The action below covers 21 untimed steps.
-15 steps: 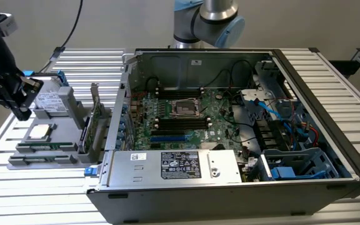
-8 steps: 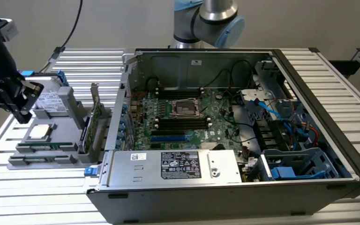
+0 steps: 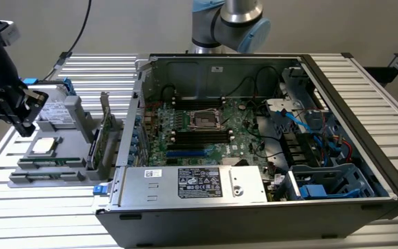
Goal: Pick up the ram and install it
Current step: 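Pick up the ram and move it above insertion slot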
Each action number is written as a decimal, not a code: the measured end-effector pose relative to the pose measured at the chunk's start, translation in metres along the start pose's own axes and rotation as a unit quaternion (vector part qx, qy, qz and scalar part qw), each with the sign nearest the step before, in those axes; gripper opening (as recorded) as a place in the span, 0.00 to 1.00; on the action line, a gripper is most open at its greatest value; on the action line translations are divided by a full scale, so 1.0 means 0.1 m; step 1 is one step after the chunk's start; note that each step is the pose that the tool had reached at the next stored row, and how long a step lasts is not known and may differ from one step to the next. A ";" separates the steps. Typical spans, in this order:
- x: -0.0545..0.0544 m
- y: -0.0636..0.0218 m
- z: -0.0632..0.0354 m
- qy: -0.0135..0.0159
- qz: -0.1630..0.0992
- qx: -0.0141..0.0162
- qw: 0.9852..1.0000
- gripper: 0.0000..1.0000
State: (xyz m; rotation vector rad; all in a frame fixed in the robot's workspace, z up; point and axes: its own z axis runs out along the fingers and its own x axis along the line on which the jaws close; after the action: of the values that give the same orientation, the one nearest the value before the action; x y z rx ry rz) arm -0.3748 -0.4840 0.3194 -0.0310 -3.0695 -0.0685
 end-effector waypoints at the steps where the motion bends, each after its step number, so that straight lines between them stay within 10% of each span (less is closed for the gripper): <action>1: 0.00 0.000 0.000 0.000 0.000 0.000 1.000 0.10; 12: 0.02 -0.001 0.019 0.001 -0.041 0.003 0.999 0.10; 21: 0.02 -0.003 0.057 0.005 -0.122 0.008 0.992 0.10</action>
State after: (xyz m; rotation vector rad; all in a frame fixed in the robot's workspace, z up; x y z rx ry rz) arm -0.3774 -0.4840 0.3139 0.3453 -3.0467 -0.0579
